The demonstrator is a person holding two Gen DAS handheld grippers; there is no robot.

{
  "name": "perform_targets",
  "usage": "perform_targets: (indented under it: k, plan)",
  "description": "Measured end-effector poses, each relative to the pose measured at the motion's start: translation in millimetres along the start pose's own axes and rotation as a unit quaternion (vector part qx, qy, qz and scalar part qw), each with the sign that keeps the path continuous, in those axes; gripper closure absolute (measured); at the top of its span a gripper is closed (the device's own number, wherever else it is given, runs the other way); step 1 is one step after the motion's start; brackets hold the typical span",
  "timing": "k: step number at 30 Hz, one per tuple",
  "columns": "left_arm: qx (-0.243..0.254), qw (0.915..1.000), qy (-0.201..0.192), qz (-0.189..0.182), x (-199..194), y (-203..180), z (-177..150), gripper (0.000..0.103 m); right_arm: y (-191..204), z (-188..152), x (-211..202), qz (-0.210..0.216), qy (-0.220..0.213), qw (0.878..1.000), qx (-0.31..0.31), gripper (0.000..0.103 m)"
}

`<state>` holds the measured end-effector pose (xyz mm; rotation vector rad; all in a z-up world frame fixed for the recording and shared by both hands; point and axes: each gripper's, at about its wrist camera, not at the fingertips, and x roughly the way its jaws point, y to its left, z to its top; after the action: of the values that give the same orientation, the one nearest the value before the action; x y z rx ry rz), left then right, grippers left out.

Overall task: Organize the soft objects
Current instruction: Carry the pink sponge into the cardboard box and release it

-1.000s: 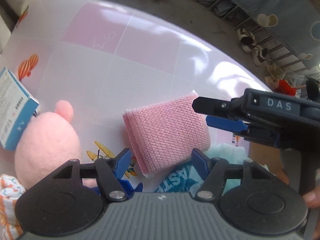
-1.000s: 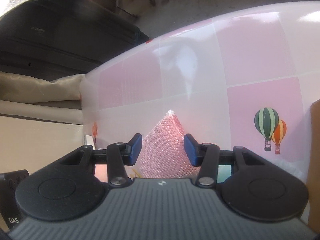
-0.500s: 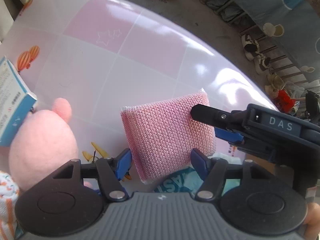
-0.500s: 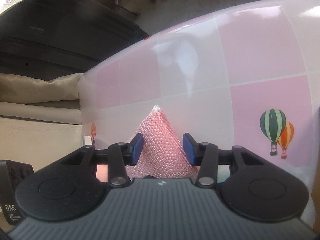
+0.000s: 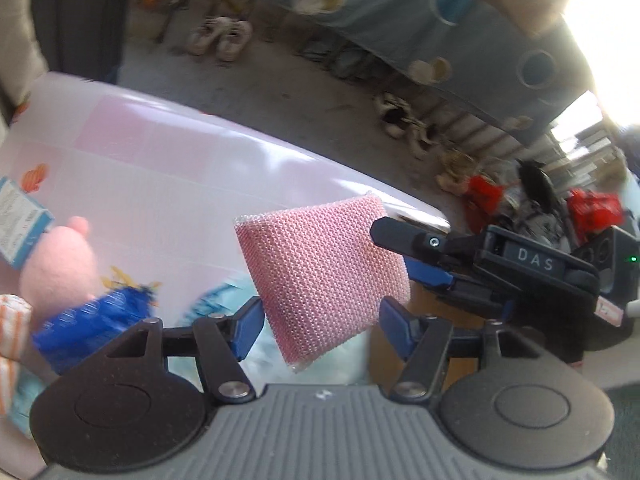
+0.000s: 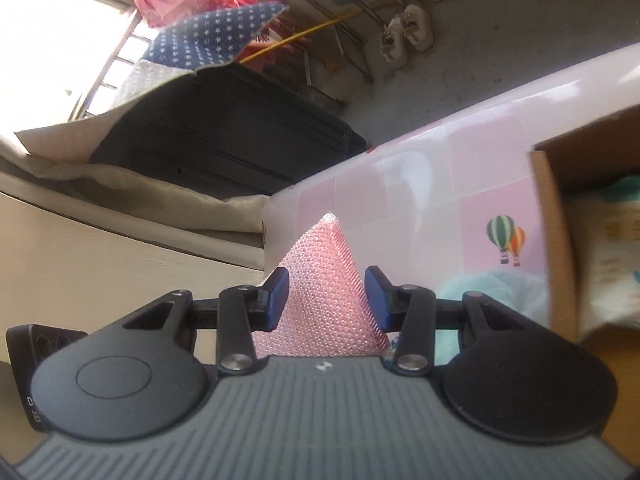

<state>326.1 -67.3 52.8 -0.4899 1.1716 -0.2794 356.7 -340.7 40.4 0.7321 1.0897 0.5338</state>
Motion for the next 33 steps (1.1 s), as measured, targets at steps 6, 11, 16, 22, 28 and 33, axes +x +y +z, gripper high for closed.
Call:
perform_targets:
  k: [6, 11, 16, 22, 28, 33]
  plan:
    - [0.07, 0.9957, 0.045, -0.04, 37.1, -86.3, -42.3, 0.039, -75.3, -33.1, -109.4, -0.013, -0.055, 0.997, 0.049, 0.061]
    - [0.105, 0.9883, 0.101, -0.043, 99.0, -141.0, -73.1, 0.04, -151.5, -48.6, -155.2, -0.035, -0.087, 0.99, 0.108, 0.061]
    - [0.1, 0.9828, 0.153, -0.029, 161.4, -159.6, -92.3, 0.039, -190.4, -27.7, -161.3, -0.066, -0.114, 0.985, 0.113, 0.063]
    - [0.084, 0.9847, 0.152, -0.017, 166.0, -151.6, -95.7, 0.034, -209.1, -17.5, -164.8, -0.067, -0.152, 0.98, 0.113, 0.063]
    - [0.081, 0.9904, 0.108, -0.028, 118.4, -132.8, -84.2, 0.032, -194.2, -42.5, -178.3, -0.092, -0.149, 0.981, 0.088, 0.062]
    - [0.083, 0.9935, 0.07, -0.034, 71.8, -110.7, -81.6, 0.032, -181.2, -58.6, -190.7, -0.12, -0.153, 0.978, 0.081, 0.062]
